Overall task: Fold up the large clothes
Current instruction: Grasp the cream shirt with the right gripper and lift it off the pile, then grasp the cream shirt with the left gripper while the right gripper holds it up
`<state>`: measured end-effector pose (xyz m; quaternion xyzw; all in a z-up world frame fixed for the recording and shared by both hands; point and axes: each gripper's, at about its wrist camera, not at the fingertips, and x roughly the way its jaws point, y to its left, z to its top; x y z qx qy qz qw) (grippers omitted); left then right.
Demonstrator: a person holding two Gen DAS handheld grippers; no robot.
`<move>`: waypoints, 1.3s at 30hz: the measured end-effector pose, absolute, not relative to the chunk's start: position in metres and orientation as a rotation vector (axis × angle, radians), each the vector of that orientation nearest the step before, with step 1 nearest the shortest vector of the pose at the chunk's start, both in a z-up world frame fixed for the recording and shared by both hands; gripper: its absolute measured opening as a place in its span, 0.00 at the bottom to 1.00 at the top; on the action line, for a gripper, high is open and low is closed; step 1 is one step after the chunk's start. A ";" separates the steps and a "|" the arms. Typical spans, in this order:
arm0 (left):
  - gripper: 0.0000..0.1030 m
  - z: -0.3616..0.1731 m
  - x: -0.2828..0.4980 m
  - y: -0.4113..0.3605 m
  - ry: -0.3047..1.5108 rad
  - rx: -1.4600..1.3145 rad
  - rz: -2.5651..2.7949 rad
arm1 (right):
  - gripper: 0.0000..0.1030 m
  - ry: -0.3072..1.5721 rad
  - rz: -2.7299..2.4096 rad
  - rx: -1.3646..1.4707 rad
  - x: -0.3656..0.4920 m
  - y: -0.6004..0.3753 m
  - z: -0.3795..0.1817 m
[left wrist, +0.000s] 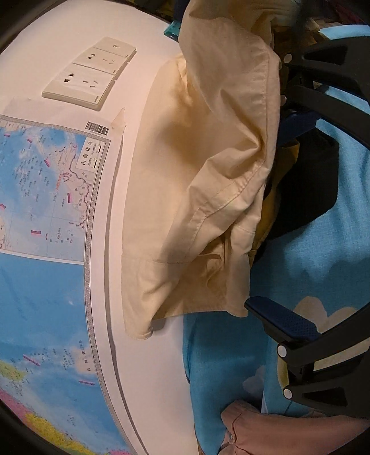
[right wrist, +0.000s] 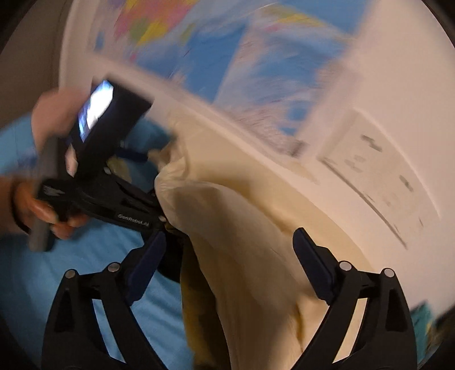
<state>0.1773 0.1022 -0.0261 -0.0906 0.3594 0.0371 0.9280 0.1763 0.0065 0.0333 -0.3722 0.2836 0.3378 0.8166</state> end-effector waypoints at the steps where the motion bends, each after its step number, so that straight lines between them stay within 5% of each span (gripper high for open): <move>1: 0.93 -0.028 0.179 0.104 0.743 -0.174 0.096 | 0.78 0.591 0.695 -0.869 0.179 0.016 0.025; 3: 0.94 -0.032 0.179 0.112 0.744 -0.193 0.072 | 0.25 0.630 0.692 -0.887 0.187 0.019 0.021; 4: 0.94 -0.033 0.178 0.113 0.744 -0.194 0.068 | 0.20 0.663 0.711 -0.823 0.193 0.013 0.028; 14: 0.93 -0.030 0.148 0.138 0.636 -0.207 -0.026 | 0.14 0.446 0.600 -0.226 0.192 -0.126 0.183; 26: 0.92 -0.040 0.162 0.120 0.599 -0.166 -0.147 | 0.14 0.381 0.572 -0.031 0.180 -0.182 0.211; 28: 0.58 -0.048 0.172 0.109 0.613 -0.096 -0.156 | 0.14 0.368 0.559 -0.013 0.172 -0.198 0.217; 30: 0.12 -0.042 0.178 0.101 0.613 -0.075 -0.222 | 0.14 0.350 0.545 -0.003 0.164 -0.208 0.226; 39: 0.08 0.130 0.129 0.103 0.231 -0.093 -0.282 | 0.13 0.097 0.478 0.007 0.065 -0.252 0.335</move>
